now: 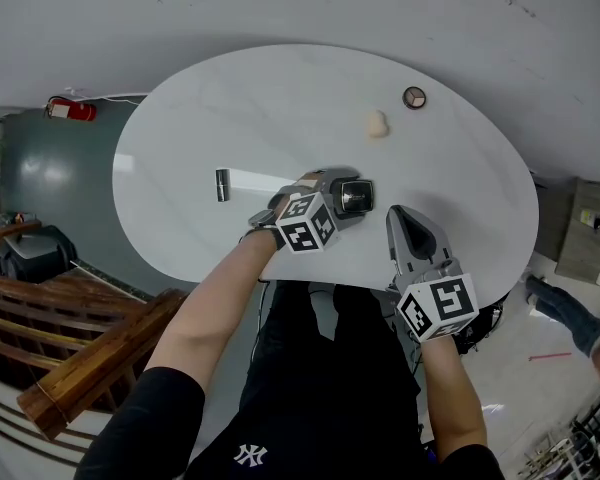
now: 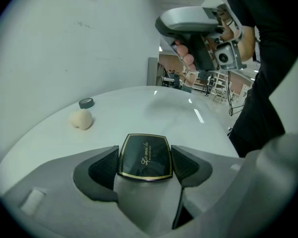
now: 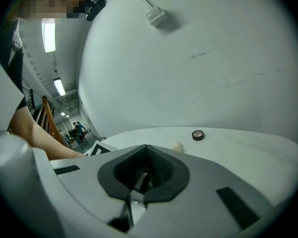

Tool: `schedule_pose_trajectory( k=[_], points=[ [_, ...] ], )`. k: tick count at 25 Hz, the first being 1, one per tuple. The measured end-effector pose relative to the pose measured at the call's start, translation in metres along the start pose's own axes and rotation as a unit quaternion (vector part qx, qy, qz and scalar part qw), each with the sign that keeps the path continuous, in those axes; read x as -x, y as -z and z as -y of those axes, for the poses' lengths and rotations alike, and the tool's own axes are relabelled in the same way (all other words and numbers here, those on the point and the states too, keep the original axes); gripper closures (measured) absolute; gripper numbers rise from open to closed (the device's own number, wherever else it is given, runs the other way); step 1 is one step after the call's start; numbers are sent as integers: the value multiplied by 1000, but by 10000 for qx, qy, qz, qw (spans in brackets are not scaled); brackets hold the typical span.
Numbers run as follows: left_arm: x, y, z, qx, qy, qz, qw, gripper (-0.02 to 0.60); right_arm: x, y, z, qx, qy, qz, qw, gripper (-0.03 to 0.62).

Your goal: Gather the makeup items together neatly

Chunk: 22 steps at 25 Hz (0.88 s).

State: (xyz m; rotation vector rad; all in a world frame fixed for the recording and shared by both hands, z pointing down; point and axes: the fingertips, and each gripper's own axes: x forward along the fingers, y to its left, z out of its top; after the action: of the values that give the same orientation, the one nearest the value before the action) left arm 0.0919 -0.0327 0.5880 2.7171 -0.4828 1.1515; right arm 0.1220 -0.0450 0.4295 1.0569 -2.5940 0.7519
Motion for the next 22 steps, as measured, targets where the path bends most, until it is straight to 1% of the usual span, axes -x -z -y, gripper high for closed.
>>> schedule_pose_trajectory(
  k=[3, 7, 13, 22],
  points=[
    [5, 1, 3, -16, 41, 2, 10000, 264, 0, 1, -2, -1, 9, 2, 10000, 582],
    [18, 0, 6, -140, 44, 16, 9999, 264, -2, 0, -9, 40, -29, -1, 10000, 582],
    [52, 10, 8, -336, -14, -43, 9994, 264, -11, -5, -33, 140, -181, 46, 9997, 582],
    [126, 53, -2, -521, -185, -141, 9984, 264, -42, -1, -93, 243, -450, 27, 9987, 582]
  ],
)
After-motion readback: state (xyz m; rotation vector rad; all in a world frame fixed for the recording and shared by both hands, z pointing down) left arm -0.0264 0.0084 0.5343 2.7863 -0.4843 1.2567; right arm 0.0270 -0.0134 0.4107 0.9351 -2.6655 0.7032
